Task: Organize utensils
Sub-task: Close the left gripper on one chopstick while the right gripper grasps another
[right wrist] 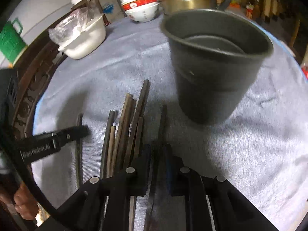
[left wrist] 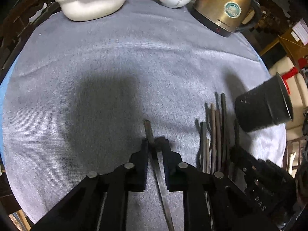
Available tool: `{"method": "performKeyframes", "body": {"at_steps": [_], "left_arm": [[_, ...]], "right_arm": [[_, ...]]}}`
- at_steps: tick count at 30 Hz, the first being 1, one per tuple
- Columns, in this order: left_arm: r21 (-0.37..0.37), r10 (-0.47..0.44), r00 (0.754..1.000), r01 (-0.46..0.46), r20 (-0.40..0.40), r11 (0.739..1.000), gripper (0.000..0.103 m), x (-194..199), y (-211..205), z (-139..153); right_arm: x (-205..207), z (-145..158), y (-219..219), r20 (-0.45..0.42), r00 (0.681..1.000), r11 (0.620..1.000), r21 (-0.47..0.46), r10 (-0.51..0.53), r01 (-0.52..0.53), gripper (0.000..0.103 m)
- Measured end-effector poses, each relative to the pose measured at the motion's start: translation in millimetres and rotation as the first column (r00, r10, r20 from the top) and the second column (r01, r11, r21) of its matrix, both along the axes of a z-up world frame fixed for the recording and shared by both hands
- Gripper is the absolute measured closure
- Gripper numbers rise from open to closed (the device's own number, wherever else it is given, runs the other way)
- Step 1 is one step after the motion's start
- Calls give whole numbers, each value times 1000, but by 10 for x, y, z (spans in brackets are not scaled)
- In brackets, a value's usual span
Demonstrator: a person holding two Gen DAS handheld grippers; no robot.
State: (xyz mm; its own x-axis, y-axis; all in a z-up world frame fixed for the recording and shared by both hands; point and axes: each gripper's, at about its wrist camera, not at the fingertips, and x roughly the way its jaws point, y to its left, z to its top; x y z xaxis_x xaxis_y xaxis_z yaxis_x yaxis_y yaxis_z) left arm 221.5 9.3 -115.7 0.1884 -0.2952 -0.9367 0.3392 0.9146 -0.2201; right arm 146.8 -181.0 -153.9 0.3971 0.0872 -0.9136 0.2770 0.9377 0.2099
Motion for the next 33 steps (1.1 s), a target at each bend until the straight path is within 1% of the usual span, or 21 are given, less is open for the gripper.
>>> {"method": "performKeyframes", "body": {"at_steps": [1,4,8,9,10,11,14,16,17,18,19,20,22,23,24,26,27,29,31,32,33], "left_arm": [[1,5,1000,-5,4,1000,95,12,-24,25],[4,14,1000,-14,27,1000,96,-20,13,75],[-32,20,995,-17,93,999,98,-233,98,464],[-46,16,992,-11,122,999,98,-286,122,618],[-53,11,989,-4,145,999,98,-348,115,664],[-67,4,984,8,180,998,98,-432,194,863],[-107,-15,966,44,259,993,98,-586,228,1285],[-110,-38,941,79,336,991,98,-621,248,1570],[-104,-42,933,85,356,991,98,-662,207,1630],[-100,-48,925,92,376,991,98,-690,188,1693],[-107,-49,925,97,378,989,98,-707,188,1721],[-112,-48,925,96,376,989,98,-714,182,1710],[-113,-32,921,82,389,990,98,-786,279,1779],[-110,-29,917,79,398,991,98,-839,225,1772],[-109,-26,914,76,406,991,98,-847,233,1755],[-108,-18,902,71,431,992,98,-950,271,1787],[-109,-16,897,71,442,991,98,-981,290,1794],[-122,-9,891,72,453,990,98,-1026,315,1766],[-133,3,890,65,457,989,98,-1106,374,1774],[-135,5,888,64,460,989,98,-1132,397,1781],[-135,10,886,59,464,989,98,-1165,426,1784]], "right_arm": [[-10,1,-2,2,1000,1000,3,5,-5,95],[-71,63,-41,40,999,998,59,15,-17,96],[-276,362,-126,150,988,994,93,45,-60,96],[-346,487,-157,192,980,992,107,50,-71,97],[-391,573,-167,221,974,990,115,54,-81,97],[-468,714,-188,271,960,987,124,64,-101,97],[-617,1025,-183,381,922,984,125,74,-131,97],[-698,1246,-227,452,890,985,116,64,-130,97],[-699,1321,-235,458,887,989,91,66,-120,97],[-668,1352,-220,444,893,990,77,72,-118,97],[-632,1335,-214,423,903,989,86,77,-124,97],[-602,1283,-219,390,917,983,122,81,-139,96],[-626,1190,-229,350,933,981,138,81,-137,94],[-617,1103,-208,314,945,980,142,89,-140,94],[-572,1009,-208,283,954,978,150,95,-142,91],[-546,791,-202,198,976,981,156,86,-118,78],[-549,720,-183,175,981,984,147,79,-105,71],[-521,594,-131,145,986,984,145,87,-108,65],[-496,478,-72,119,990,989,118,77,-91,56],[-473,440,-41,114,991,994,79,64,-73,56],[-445,395,-9,102,992,996,43,67,-72,60]]}}
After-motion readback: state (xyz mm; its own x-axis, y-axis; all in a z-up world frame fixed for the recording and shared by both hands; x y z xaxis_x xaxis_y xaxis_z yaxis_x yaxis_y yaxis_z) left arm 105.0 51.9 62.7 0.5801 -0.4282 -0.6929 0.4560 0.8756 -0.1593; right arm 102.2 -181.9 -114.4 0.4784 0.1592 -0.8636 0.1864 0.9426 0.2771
